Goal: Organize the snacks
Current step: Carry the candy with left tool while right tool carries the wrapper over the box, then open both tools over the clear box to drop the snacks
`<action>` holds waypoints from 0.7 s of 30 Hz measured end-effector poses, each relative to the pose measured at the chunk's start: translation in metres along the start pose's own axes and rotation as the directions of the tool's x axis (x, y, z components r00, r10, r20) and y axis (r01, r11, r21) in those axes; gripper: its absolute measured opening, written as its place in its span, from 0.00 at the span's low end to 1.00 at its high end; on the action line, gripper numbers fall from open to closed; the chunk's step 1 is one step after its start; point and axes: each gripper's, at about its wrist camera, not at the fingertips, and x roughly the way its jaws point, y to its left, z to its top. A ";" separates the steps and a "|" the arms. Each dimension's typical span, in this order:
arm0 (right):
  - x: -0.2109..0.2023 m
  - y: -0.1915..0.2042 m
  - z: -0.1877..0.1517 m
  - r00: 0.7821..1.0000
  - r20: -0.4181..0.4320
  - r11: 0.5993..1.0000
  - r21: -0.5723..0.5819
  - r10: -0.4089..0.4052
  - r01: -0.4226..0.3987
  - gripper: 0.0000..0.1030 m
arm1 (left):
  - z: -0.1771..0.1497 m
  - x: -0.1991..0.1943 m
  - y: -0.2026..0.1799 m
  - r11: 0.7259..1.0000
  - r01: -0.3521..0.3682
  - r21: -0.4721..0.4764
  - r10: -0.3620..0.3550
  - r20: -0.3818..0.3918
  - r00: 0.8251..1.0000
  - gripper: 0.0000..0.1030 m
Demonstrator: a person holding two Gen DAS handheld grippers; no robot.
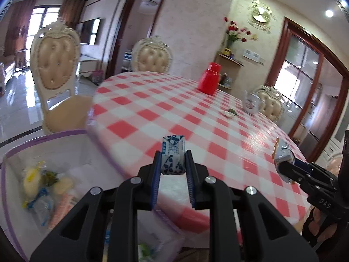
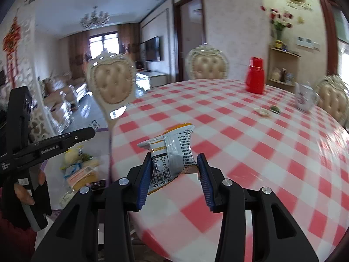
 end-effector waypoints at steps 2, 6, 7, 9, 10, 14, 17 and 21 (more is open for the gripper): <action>0.005 0.013 0.005 1.000 -0.001 0.999 -0.030 0.022 -0.023 0.40 | 0.000 -0.004 0.012 1.000 -0.024 -0.013 0.024 0.002 1.000 0.21; 0.020 0.043 0.012 0.995 -0.023 0.992 -0.080 0.098 -0.099 0.40 | 0.000 -0.011 0.036 0.997 -0.070 -0.031 0.070 -0.003 0.998 0.21; 0.027 0.052 0.013 0.992 -0.040 0.988 -0.093 0.120 -0.124 0.40 | 0.001 -0.013 0.043 0.996 -0.082 -0.039 0.082 -0.004 0.997 0.21; 0.037 0.068 0.015 0.988 -0.059 0.981 -0.123 0.143 -0.150 0.40 | 0.004 -0.017 0.056 0.993 -0.104 -0.051 0.104 -0.004 0.995 0.21; 0.044 0.080 0.016 0.984 -0.074 0.974 -0.144 0.164 -0.174 0.40 | 0.005 -0.017 0.058 0.992 -0.115 -0.051 0.115 -0.007 0.993 0.21; 0.065 0.111 0.015 0.962 -0.129 0.949 -0.177 0.242 -0.262 0.40 | 0.007 -0.017 0.076 0.982 -0.184 -0.037 0.183 -0.033 0.983 0.21; 0.080 0.131 0.009 0.946 -0.176 0.931 -0.202 0.272 -0.305 0.41 | 0.006 -0.013 0.090 0.970 -0.240 -0.039 0.237 -0.069 0.969 0.21; 0.100 0.151 0.000 0.926 -0.238 0.912 -0.224 0.292 -0.344 0.41 | 0.002 -0.005 0.107 0.950 -0.309 -0.035 0.303 -0.131 0.944 0.21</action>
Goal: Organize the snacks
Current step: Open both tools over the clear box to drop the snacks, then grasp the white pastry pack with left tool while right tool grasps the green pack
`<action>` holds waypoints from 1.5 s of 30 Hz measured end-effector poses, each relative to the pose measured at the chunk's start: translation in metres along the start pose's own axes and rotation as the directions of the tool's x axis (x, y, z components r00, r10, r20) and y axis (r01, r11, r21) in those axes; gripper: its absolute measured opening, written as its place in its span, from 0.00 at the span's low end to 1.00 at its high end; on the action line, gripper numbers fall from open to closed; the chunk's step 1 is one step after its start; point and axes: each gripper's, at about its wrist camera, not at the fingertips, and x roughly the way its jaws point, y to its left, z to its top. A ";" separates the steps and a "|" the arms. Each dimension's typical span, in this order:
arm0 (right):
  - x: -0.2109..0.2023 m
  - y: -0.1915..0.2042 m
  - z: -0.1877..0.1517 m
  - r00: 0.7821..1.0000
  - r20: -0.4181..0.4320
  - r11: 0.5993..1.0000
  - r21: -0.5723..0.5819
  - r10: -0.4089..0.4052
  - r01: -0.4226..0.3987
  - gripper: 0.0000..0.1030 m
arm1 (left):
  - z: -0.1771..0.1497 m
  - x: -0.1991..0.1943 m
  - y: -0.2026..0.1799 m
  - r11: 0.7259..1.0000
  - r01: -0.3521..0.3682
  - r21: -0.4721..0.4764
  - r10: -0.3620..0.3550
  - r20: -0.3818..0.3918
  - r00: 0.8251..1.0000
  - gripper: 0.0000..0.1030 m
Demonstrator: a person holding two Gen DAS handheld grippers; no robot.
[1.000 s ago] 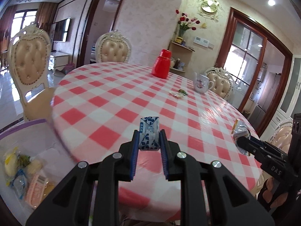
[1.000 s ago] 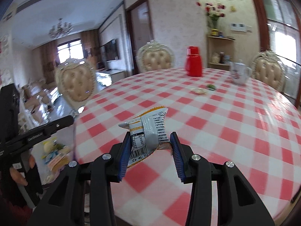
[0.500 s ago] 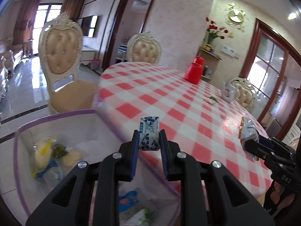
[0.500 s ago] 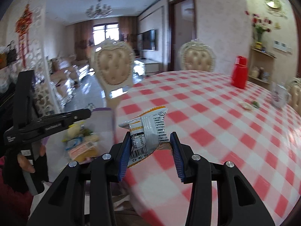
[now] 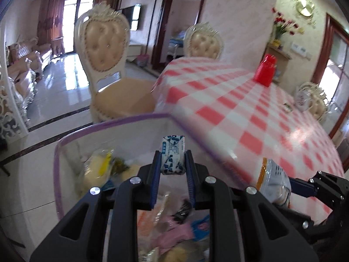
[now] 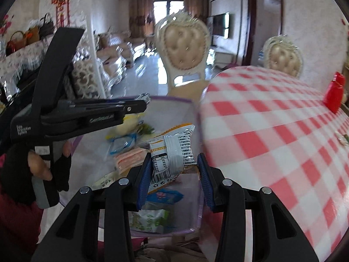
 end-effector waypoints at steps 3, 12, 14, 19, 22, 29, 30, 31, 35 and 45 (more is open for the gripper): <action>0.016 0.009 0.001 0.999 -0.031 1.000 -0.019 0.018 -0.018 0.41 | -0.002 0.004 0.006 0.999 -0.041 0.007 0.041 -0.010 0.999 0.22; 0.022 0.004 0.003 0.997 -0.022 0.997 0.022 0.078 -0.078 0.62 | -0.001 0.009 0.015 0.990 -0.142 -0.018 0.142 -0.014 0.990 0.77; 0.016 -0.008 0.002 0.998 -0.007 0.996 0.050 0.068 -0.067 0.66 | -0.001 0.010 0.011 0.989 -0.145 -0.008 0.145 -0.022 0.989 0.77; -0.011 -0.054 -0.010 1.000 0.031 0.992 0.126 0.005 -0.009 0.72 | 0.004 0.017 -0.011 0.982 -0.188 0.016 0.188 -0.064 0.980 0.86; -0.036 -0.099 -0.022 0.994 0.055 0.981 0.176 -0.099 0.088 0.78 | 0.017 0.017 -0.042 0.985 -0.157 0.075 0.160 -0.046 0.986 0.92; -0.088 -0.225 -0.063 0.945 0.033 0.873 0.394 -0.326 0.288 0.81 | 0.052 0.056 -0.191 0.957 0.202 0.209 -0.174 -0.144 0.974 0.97; -0.097 -0.248 -0.072 0.932 0.022 0.844 0.432 -0.363 0.319 0.81 | 0.055 0.067 -0.214 0.941 0.259 0.217 -0.225 -0.170 0.959 0.98; -0.102 -0.263 -0.079 0.924 0.014 0.825 0.454 -0.383 0.335 0.81 | 0.059 0.083 -0.244 0.925 0.302 0.229 -0.262 -0.192 0.946 0.98; -0.121 -0.341 -0.114 0.880 -0.066 0.700 0.579 -0.470 0.417 0.81 | 0.073 0.148 -0.334 0.911 0.342 0.230 -0.294 -0.218 0.930 0.98; -0.157 -0.440 -0.174 0.863 -0.044 0.501 0.799 -0.503 0.333 0.82 | 0.142 0.312 -0.509 0.953 0.294 0.068 -0.268 -0.261 0.928 0.98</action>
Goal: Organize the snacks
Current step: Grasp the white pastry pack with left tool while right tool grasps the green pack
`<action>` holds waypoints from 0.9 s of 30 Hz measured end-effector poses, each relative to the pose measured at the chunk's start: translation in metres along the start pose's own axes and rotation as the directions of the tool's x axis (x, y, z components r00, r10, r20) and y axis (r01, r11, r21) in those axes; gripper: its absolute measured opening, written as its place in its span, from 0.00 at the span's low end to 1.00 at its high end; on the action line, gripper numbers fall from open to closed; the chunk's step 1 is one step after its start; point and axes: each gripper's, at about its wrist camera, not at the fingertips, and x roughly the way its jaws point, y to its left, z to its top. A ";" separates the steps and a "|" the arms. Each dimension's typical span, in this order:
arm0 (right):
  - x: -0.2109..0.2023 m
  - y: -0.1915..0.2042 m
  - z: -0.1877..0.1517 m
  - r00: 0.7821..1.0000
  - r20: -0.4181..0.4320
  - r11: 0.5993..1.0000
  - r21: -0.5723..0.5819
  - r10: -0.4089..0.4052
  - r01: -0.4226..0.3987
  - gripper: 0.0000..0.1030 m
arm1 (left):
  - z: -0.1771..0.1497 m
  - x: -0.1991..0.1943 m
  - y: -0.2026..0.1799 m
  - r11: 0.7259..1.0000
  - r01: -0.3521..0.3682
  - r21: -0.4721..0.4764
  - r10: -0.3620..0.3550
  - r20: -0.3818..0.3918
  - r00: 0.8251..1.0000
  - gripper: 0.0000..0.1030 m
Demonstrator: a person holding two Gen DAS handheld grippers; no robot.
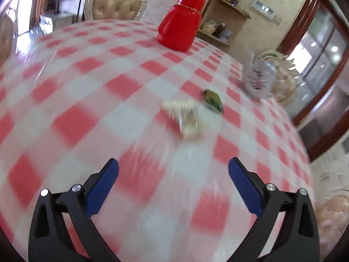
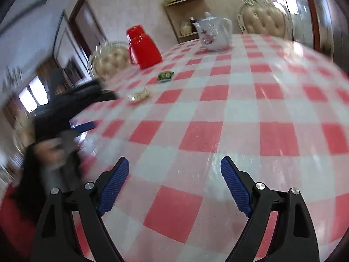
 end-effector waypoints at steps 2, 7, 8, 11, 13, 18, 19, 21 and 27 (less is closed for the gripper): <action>-0.005 -0.009 0.002 1.000 0.028 1.000 0.027 0.007 -0.008 0.82 | 0.017 0.025 -0.012 0.999 -0.040 0.007 0.040 -0.007 0.999 0.98; -0.001 0.001 0.004 1.000 0.013 1.000 -0.013 0.011 -0.011 0.82 | 0.043 0.081 -0.039 0.986 -0.167 0.025 0.168 -0.038 0.985 0.98; -0.002 0.004 0.004 1.000 0.015 1.000 -0.026 0.018 -0.018 0.82 | 0.043 0.088 -0.043 0.976 -0.211 0.058 0.214 -0.050 0.976 0.97; -0.006 0.008 0.001 0.999 0.017 0.999 -0.038 0.036 -0.035 0.82 | 0.032 0.087 -0.049 0.956 -0.259 0.138 0.262 0.002 0.965 0.42; -0.008 0.009 0.001 0.999 0.025 0.999 -0.037 0.032 -0.031 0.82 | 0.025 0.073 -0.038 0.976 -0.171 0.138 0.174 -0.009 0.985 0.41; 0.012 0.030 0.022 0.998 -0.051 0.987 -0.155 0.026 -0.034 0.82 | 0.006 0.015 0.010 0.994 -0.089 0.069 0.088 0.025 0.996 0.41; 0.023 0.039 0.036 0.999 -0.040 0.974 -0.228 -0.008 -0.002 0.82 | -0.001 -0.001 0.023 0.996 -0.081 0.040 0.079 0.048 0.996 0.41; 0.049 0.048 0.063 0.998 0.003 0.948 -0.313 -0.065 0.062 0.82 | -0.013 -0.023 0.043 0.997 -0.078 0.004 0.077 0.086 0.993 0.41; 0.182 0.045 0.152 0.987 -0.065 0.975 -0.175 -0.149 0.135 0.80 | -0.025 -0.036 0.061 1.000 -0.010 -0.016 0.012 0.173 0.985 0.42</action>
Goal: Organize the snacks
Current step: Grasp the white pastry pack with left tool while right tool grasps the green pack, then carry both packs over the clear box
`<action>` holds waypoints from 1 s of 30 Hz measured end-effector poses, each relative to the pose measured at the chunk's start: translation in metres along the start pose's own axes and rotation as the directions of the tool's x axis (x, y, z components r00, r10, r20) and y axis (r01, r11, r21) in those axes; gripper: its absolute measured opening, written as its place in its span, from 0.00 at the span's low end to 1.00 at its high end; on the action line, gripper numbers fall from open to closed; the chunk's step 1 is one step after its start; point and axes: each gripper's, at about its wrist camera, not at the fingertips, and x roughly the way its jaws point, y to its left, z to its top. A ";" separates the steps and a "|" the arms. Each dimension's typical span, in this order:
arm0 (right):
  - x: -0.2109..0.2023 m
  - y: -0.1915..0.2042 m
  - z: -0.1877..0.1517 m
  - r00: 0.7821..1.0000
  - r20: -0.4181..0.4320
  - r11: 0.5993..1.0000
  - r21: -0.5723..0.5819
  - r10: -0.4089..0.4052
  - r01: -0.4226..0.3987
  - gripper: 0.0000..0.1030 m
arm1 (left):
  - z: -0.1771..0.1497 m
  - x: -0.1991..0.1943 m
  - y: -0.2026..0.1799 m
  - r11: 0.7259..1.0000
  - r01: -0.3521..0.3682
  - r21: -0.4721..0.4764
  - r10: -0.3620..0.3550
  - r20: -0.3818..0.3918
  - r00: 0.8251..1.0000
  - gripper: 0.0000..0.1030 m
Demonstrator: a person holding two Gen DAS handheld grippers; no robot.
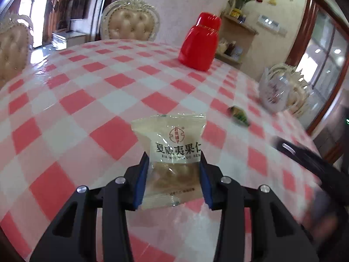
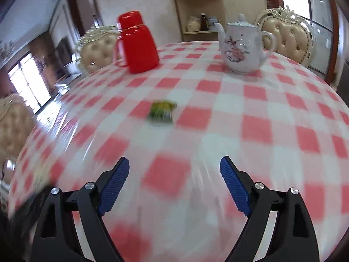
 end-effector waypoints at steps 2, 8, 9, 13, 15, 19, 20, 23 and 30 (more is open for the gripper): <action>0.036 0.014 0.026 0.999 -0.027 1.000 0.011 -0.017 0.017 0.78 | 0.005 -0.002 0.002 1.000 -0.006 0.014 0.006 0.034 0.999 0.42; 0.104 0.041 0.066 0.992 -0.079 0.995 0.007 -0.100 0.101 0.68 | 0.009 0.008 0.015 0.997 0.043 -0.068 -0.043 -0.001 0.999 0.43; 0.114 0.042 0.069 0.987 -0.095 0.992 0.000 -0.126 0.127 0.68 | 0.010 0.009 0.016 0.996 0.044 -0.071 -0.044 -0.002 0.999 0.43; 0.122 0.038 0.063 0.977 -0.123 0.984 -0.030 -0.176 0.173 0.45 | 0.011 0.012 0.016 0.995 0.054 -0.079 -0.055 -0.015 0.998 0.43; 0.110 0.042 0.052 0.980 -0.109 0.983 -0.099 -0.165 0.154 0.39 | 0.011 0.012 0.015 0.996 0.052 -0.076 -0.053 -0.017 0.998 0.43; 0.037 0.035 0.014 0.996 -0.023 0.991 -0.108 -0.083 0.080 0.38 | 0.014 0.010 0.014 0.997 0.047 -0.062 -0.048 -0.010 0.999 0.43; 0.022 0.034 0.006 0.998 -0.013 0.992 -0.104 -0.068 0.067 0.38 | 0.015 0.009 0.014 0.997 0.048 -0.059 -0.049 -0.009 0.999 0.43; -0.030 0.028 -0.026 0.999 0.016 0.996 -0.081 -0.032 0.033 0.38 | 0.017 0.010 0.014 0.997 0.052 -0.054 -0.052 -0.014 0.999 0.43; -0.108 0.030 -0.094 0.999 0.040 1.000 -0.020 0.017 -0.016 0.38 | 0.017 -0.001 0.009 0.998 0.059 -0.022 -0.059 -0.003 0.998 0.43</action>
